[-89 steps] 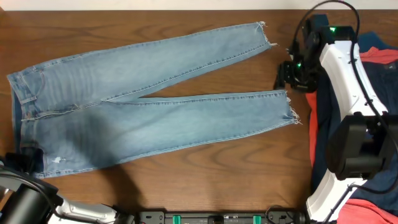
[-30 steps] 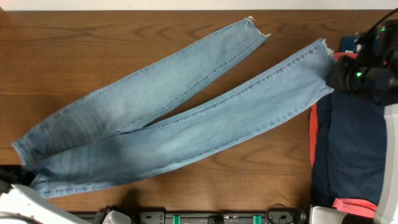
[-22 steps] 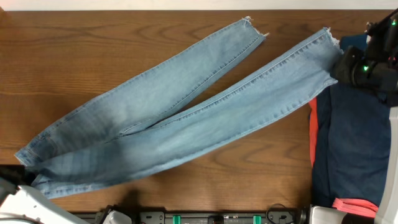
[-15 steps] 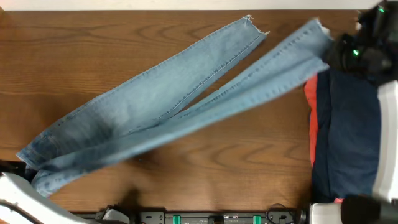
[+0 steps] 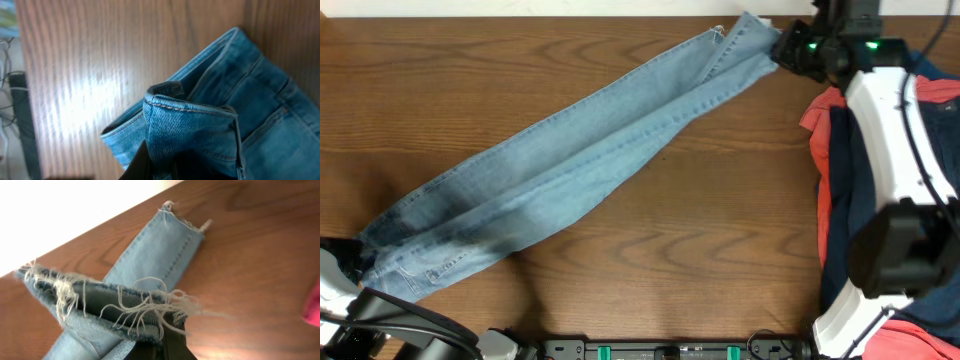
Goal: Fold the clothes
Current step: 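Lay the lower leg onto the upper leg with the right gripper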
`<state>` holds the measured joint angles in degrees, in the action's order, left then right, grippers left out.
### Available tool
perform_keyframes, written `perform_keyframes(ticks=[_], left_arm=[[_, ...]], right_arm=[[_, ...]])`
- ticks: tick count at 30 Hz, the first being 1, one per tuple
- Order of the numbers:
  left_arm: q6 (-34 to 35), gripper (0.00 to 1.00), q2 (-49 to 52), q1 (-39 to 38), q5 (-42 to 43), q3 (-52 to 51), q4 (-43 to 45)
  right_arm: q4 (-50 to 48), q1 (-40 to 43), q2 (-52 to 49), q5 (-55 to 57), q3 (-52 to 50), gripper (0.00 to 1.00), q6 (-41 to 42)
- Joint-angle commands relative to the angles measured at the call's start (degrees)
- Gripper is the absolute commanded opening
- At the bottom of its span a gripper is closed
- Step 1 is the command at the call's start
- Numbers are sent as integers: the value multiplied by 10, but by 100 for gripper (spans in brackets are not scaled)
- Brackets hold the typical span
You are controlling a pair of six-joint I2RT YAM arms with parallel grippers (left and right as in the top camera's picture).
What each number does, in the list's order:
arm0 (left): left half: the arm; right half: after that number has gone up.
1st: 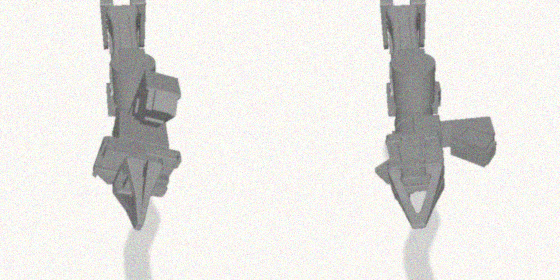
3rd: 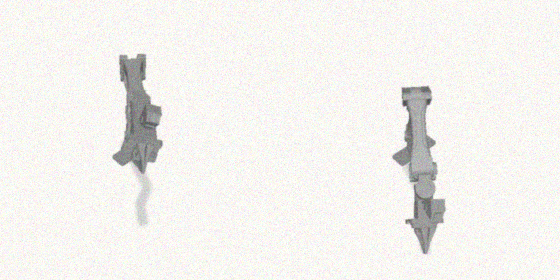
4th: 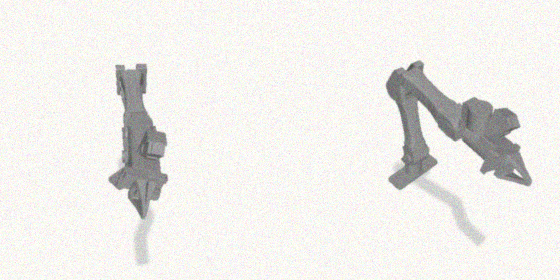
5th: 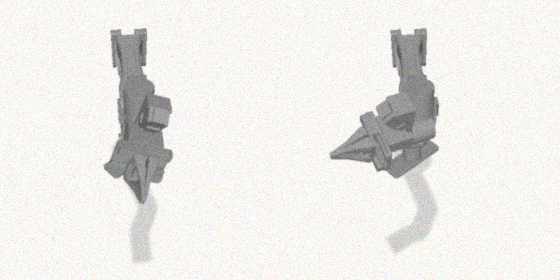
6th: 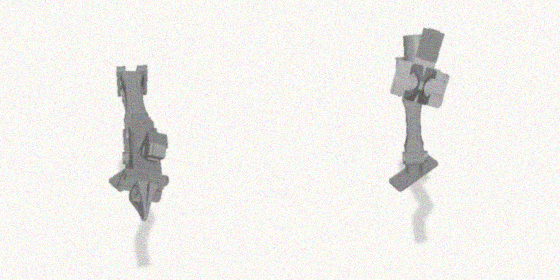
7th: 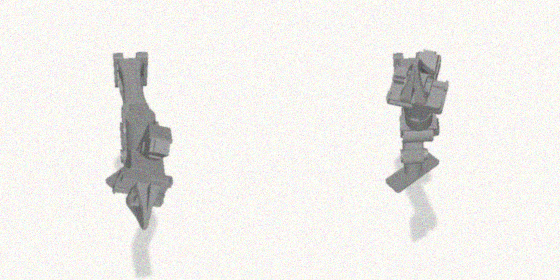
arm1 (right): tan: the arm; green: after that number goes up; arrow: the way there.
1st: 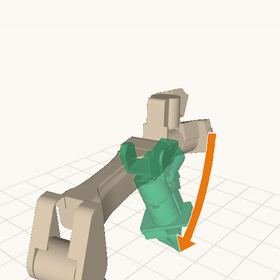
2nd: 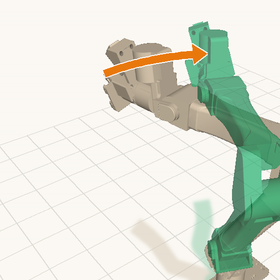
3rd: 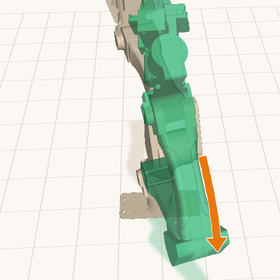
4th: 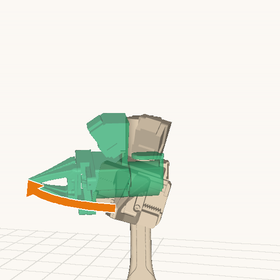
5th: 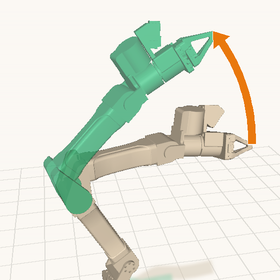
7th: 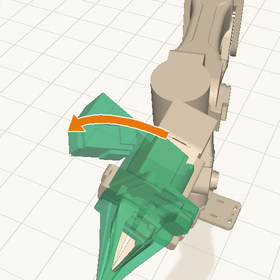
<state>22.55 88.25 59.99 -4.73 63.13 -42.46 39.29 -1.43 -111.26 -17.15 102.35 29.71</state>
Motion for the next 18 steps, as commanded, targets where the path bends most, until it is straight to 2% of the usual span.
perform_keyframes(ticks=[1, 6, 13, 18], left_arm=[[5, 7, 3, 4, -16, 18, 31], [5, 9, 3, -7, -4, 18, 62], [5, 17, 19, -30, -10, 18, 75], [5, 17, 25, -30, -22, 18, 75]], right_arm=[[-38, -1, -37, 23, 12, 1, 51], [-99, -12, -85, 17, 12, 1, 67], [-142, -18, -118, 17, 11, 1, 67], [-168, -26, -137, 23, 11, 1, 72]])
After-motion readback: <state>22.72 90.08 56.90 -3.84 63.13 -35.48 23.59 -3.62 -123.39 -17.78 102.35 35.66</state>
